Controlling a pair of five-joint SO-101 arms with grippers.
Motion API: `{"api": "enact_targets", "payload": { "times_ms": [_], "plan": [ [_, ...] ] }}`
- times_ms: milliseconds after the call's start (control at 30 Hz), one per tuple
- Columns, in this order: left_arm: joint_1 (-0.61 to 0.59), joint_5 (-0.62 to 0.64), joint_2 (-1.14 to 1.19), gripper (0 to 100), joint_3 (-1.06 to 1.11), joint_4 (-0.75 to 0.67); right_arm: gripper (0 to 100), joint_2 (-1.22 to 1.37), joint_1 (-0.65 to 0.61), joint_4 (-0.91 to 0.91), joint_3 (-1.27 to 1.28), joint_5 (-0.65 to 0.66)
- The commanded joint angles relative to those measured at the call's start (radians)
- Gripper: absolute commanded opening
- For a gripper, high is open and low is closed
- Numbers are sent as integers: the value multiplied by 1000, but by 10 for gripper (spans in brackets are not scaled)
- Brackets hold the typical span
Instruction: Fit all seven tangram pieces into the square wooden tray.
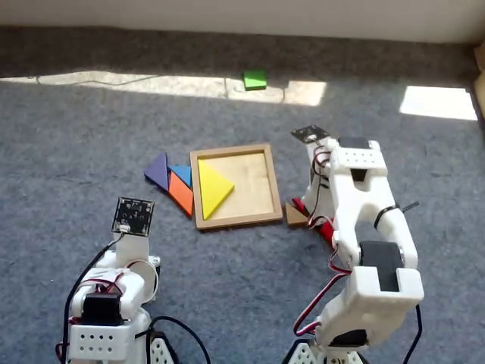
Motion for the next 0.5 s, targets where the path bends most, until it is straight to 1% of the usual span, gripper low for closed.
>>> {"api": "enact_targets", "payload": {
  "times_ms": [0, 33, 100, 267, 333, 467],
  "plan": [
    [-8, -3, -22, 6, 21, 3, 190, -50, -8, -53, 2, 11],
    [-8, -3, -22, 6, 21, 3, 194, -50, -8, -58, 2, 11],
    [-8, -3, -22, 6, 21, 3, 235, -50, -7, -58, -1, 11],
    [-8, -3, -22, 6, 21, 3, 403, -51, -7, -56, -2, 11],
    [-8, -3, -22, 6, 21, 3, 422, -51, -10, -58, -2, 11],
    [-8, -3, -22, 6, 21, 3, 422, -50, -13, -61, -2, 11]
  ]
}}
